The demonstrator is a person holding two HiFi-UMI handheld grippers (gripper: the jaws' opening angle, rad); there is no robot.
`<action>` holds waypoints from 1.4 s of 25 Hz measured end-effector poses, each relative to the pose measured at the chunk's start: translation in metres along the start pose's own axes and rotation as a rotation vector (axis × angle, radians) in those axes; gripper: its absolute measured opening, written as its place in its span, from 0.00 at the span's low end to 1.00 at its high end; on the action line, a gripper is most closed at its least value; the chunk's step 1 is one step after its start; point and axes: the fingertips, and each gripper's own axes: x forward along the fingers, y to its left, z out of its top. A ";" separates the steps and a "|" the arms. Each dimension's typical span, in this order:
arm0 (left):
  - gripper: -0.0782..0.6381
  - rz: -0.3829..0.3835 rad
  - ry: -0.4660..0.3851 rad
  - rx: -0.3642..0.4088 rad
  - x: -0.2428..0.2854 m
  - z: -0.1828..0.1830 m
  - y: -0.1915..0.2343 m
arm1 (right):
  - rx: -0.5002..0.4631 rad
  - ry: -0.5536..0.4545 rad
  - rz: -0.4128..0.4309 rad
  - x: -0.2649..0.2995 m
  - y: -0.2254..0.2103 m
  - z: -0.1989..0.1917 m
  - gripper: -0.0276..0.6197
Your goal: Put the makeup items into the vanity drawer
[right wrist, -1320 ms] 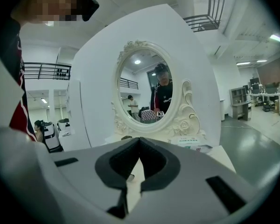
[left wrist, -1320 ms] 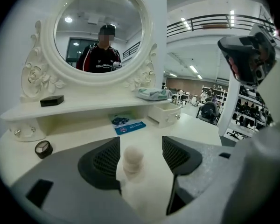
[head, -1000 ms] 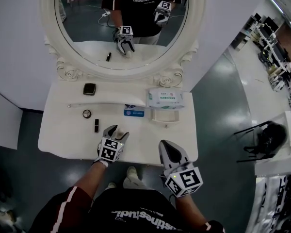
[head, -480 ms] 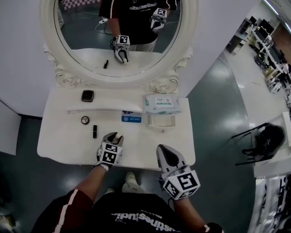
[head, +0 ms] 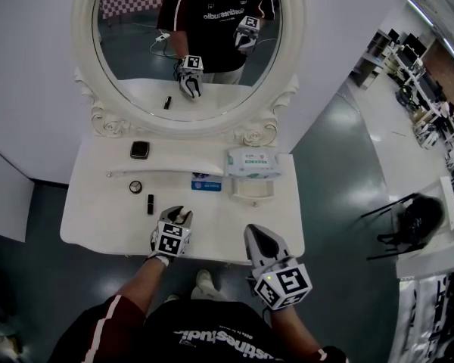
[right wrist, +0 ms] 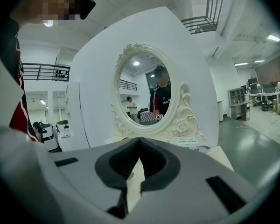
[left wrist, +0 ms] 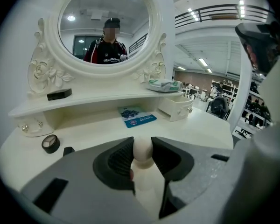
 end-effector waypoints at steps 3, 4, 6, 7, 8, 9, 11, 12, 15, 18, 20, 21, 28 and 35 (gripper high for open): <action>0.27 0.002 -0.013 0.003 -0.008 0.004 -0.001 | -0.006 -0.010 0.003 -0.003 0.005 0.003 0.05; 0.27 0.002 -0.018 0.004 -0.010 0.005 -0.001 | -0.008 -0.015 0.005 -0.003 0.007 0.005 0.05; 0.27 0.000 -0.026 0.011 -0.016 0.009 -0.001 | -0.012 -0.023 0.006 -0.003 0.011 0.007 0.05; 0.27 -0.002 -0.030 0.015 -0.020 0.010 -0.001 | -0.013 -0.026 0.006 -0.004 0.013 0.008 0.05; 0.27 -0.003 -0.034 0.020 -0.024 0.011 -0.002 | -0.013 -0.028 0.005 -0.005 0.015 0.009 0.05; 0.27 -0.005 -0.038 0.026 -0.029 0.013 -0.002 | -0.013 -0.031 0.005 -0.006 0.017 0.009 0.05; 0.27 -0.010 -0.049 0.038 -0.038 0.016 -0.001 | -0.014 -0.039 0.005 -0.008 0.023 0.012 0.05; 0.27 -0.010 -0.054 0.043 -0.043 0.017 0.002 | -0.016 -0.044 0.006 -0.009 0.026 0.013 0.05; 0.27 0.002 -0.067 0.051 -0.059 0.020 0.011 | -0.029 -0.045 0.005 -0.010 0.035 0.016 0.05; 0.27 0.005 -0.089 0.062 -0.079 0.027 0.015 | -0.040 -0.045 0.002 -0.011 0.043 0.018 0.05; 0.27 0.003 -0.112 0.066 -0.092 0.033 0.016 | -0.044 -0.050 -0.001 -0.013 0.048 0.022 0.05; 0.27 0.001 -0.128 0.068 -0.099 0.036 0.017 | -0.046 -0.052 -0.004 -0.014 0.051 0.024 0.05; 0.27 -0.032 -0.194 0.065 -0.152 0.055 0.010 | -0.047 -0.062 -0.023 -0.024 0.074 0.031 0.05; 0.27 -0.081 -0.254 0.065 -0.202 0.060 -0.001 | -0.033 -0.072 -0.065 -0.044 0.097 0.026 0.05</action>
